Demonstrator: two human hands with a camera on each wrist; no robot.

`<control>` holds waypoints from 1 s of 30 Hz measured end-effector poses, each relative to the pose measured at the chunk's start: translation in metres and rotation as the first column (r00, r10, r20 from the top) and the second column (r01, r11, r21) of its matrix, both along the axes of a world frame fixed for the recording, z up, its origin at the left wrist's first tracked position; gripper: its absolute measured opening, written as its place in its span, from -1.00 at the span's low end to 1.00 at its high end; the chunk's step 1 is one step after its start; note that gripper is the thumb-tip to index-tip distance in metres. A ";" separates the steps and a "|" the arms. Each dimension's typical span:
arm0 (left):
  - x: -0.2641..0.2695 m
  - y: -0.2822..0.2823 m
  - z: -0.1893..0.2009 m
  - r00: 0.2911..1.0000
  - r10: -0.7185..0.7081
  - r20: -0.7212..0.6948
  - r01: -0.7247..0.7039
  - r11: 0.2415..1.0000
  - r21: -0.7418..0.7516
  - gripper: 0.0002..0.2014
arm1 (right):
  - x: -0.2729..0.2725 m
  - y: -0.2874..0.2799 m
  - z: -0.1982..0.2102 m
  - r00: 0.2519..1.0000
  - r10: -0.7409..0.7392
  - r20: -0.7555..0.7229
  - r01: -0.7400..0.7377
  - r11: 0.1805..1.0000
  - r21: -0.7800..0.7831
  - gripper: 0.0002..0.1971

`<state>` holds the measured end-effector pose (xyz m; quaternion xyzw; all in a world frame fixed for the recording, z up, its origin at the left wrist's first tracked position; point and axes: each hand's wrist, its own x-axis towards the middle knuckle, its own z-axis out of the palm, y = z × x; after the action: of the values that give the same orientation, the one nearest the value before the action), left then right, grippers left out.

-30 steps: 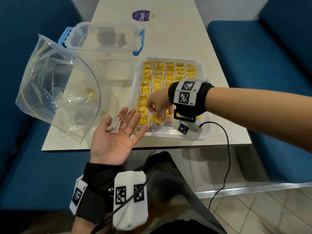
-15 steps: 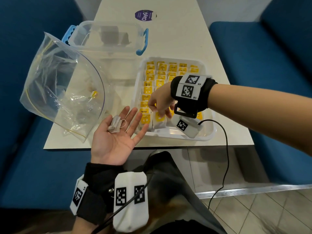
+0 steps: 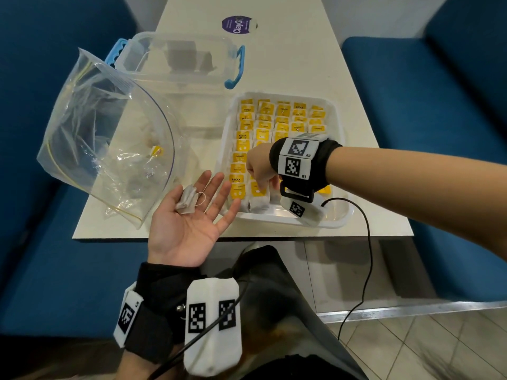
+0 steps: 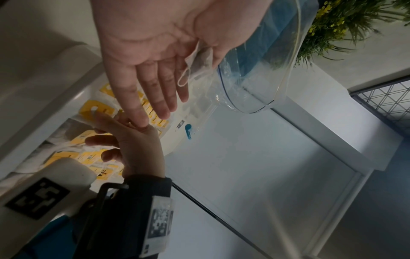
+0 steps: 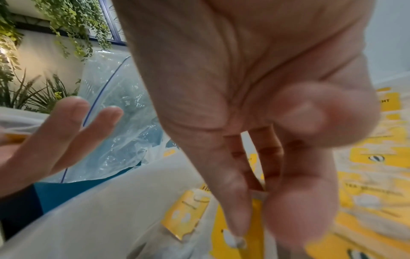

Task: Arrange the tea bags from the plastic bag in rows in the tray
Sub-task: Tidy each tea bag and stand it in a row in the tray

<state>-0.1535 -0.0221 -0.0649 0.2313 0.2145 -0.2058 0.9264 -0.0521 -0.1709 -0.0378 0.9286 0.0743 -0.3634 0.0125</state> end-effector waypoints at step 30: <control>0.003 -0.029 0.015 0.996 -0.084 0.034 0.082 0.994 0.066 -0.75 | -0.048 -0.009 0.069 0.899 0.029 0.436 -0.276 0.812 0.514 -0.78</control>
<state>-0.1509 -0.0506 -0.0503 0.2736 0.1944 -0.2329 0.9128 -0.0999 -0.1801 0.0310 0.9358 0.2500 -0.1205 -0.2174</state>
